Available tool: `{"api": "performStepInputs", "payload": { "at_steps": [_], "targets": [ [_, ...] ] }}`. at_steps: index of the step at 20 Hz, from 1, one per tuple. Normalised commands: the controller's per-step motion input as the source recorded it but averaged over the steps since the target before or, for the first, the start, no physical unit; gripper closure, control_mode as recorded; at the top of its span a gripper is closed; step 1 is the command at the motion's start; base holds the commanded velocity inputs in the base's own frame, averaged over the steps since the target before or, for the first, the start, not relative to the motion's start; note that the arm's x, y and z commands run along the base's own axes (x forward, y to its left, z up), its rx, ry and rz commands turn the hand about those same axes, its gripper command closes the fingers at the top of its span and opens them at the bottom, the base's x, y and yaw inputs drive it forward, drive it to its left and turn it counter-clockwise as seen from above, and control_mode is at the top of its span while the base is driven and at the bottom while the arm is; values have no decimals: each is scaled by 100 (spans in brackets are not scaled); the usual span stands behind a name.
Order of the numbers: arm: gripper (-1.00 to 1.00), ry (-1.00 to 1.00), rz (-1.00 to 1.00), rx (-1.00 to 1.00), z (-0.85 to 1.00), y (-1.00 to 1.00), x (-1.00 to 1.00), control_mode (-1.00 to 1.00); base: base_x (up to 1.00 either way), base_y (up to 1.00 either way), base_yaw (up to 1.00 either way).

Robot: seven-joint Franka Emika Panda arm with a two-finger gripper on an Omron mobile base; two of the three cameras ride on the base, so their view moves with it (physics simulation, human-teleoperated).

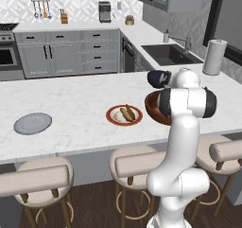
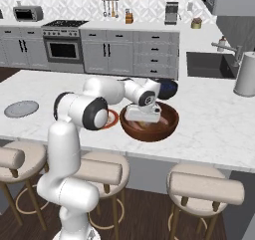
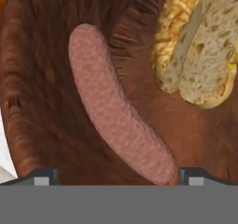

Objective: Place one bun and one sausage from the bowl on each plate.

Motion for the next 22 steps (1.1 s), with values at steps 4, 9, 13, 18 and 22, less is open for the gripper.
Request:
{"api": "performStepInputs", "payload": {
  "at_steps": [4, 9, 13, 18, 22],
  "targets": [
    [-100, -2, 4, 0, 0, -5, 42, -100, 0, 0, 0],
    [-100, 0, 2, 0, -21, 1, 13, -100, 0, 0, 0],
    [-100, 0, 0, 0, -39, 15, 0, -100, 0, 0, 0],
    [-100, 0, 1, 0, -28, 15, 0, -100, 0, 0, 0],
    [-100, -1, 2, 0, -6, 3, 0, -100, 0, 0, 0]
  ]
}}
